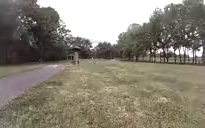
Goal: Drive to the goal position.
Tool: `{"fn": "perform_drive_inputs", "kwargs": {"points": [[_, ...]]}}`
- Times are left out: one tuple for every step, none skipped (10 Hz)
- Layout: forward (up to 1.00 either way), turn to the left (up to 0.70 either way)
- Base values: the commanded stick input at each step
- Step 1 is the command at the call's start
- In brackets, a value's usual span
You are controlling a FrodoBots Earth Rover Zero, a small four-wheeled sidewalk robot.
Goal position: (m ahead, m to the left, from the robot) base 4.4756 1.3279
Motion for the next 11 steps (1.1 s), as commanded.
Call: {"fn": "perform_drive_inputs", "kwargs": {"points": [[0.70, 0.00], [0.70, 0.00], [0.70, 0.00], [0.70, 0.00], [0.70, 0.00], [0.70, 0.00], [0.70, 0.00], [0.70, 0.00], [0.70, 0.00], [0.70, 0.00], [0.70, 0.00]]}}
